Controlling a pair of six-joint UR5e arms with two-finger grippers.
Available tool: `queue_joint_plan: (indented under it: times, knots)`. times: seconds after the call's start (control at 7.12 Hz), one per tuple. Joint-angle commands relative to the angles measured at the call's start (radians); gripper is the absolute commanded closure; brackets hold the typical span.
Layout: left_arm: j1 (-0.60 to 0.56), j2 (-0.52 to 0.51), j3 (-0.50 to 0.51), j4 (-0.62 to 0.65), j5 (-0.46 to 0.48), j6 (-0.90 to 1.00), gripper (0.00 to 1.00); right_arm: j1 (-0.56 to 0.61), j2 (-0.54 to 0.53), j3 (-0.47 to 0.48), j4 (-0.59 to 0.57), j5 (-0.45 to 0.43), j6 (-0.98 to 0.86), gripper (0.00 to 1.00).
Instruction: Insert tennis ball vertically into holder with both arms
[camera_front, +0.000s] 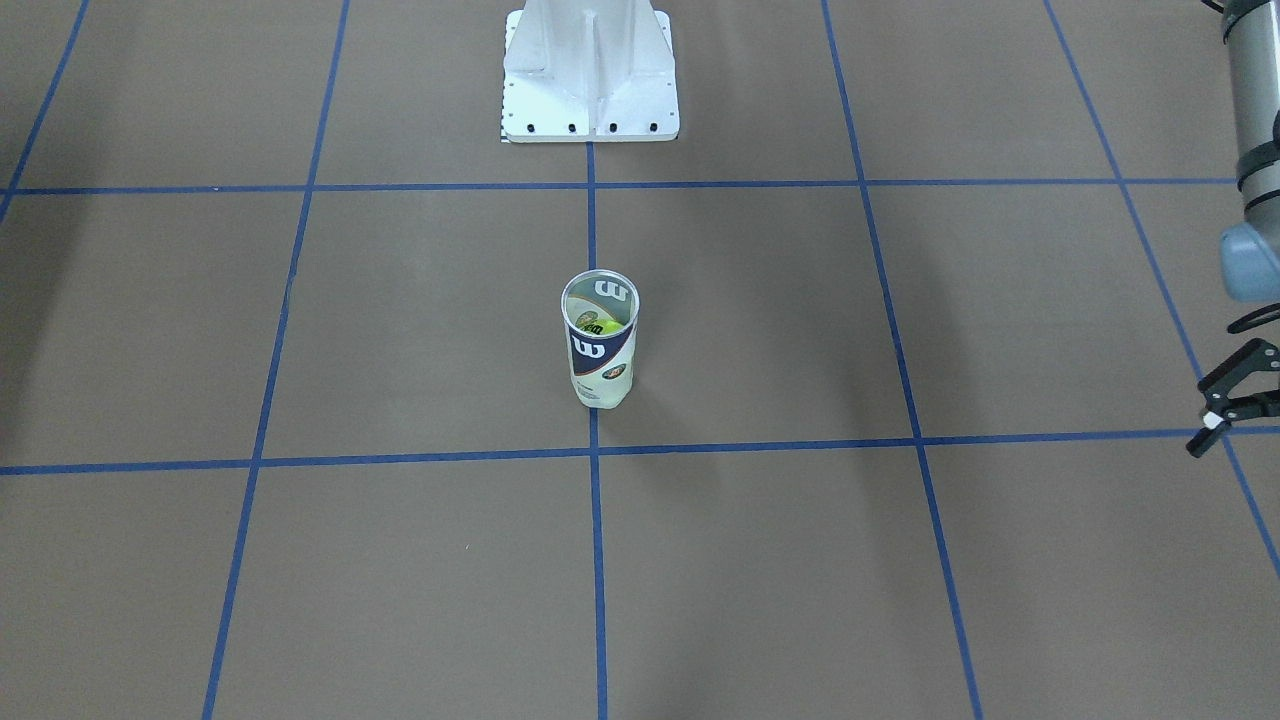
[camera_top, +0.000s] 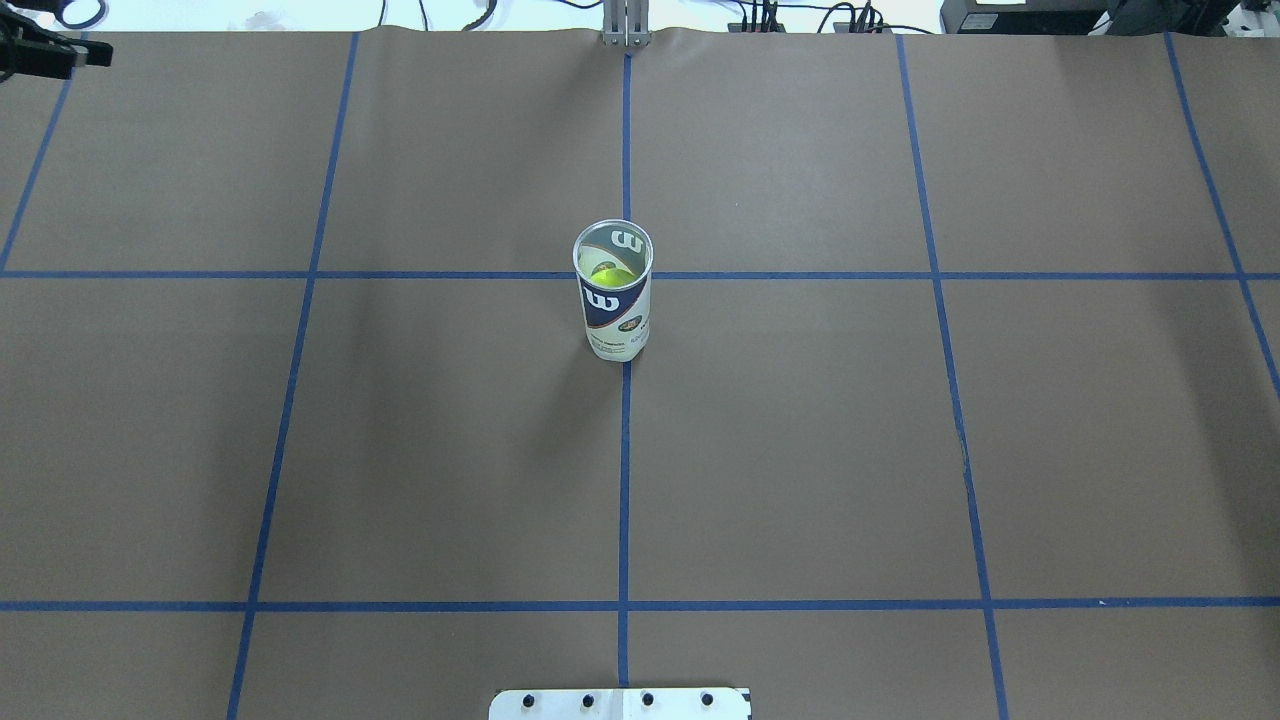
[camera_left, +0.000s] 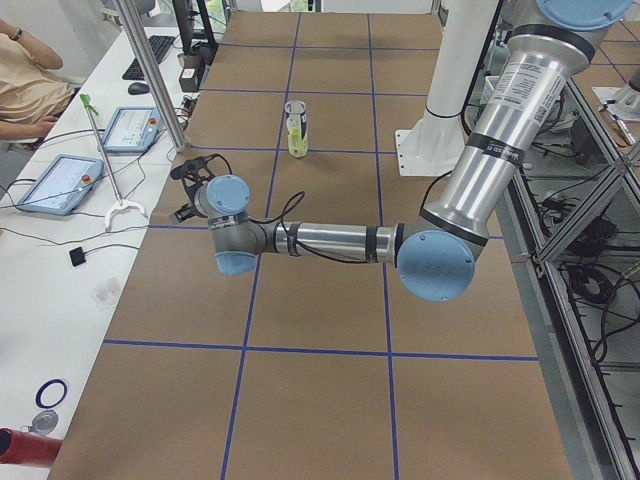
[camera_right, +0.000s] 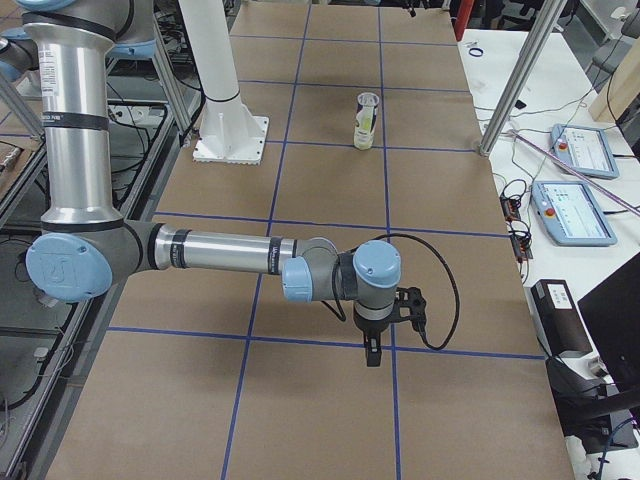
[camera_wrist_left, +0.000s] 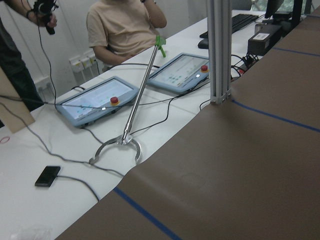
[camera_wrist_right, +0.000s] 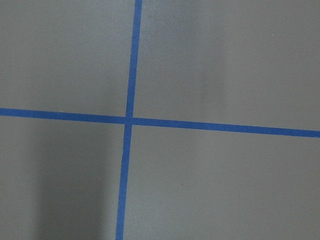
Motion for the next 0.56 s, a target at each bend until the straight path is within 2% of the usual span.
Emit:
queue_joint_plan:
  times: [0.0, 0.14, 0.42]
  knots:
    - [-0.038, 0.118, -0.002, 0.137, -0.058, 0.134, 0.01, 0.001, 0.0, -0.001, 0.0, -0.003, 0.0, 0.0]
    - [-0.065, 0.161, -0.009, 0.222, -0.06, 0.228, 0.01, 0.001, -0.001, -0.002, 0.0, -0.003, 0.0, 0.0]
    - [-0.075, 0.183, -0.008, 0.395, -0.052, 0.388, 0.01, -0.001, -0.003, -0.007, -0.001, -0.004, 0.0, 0.0]
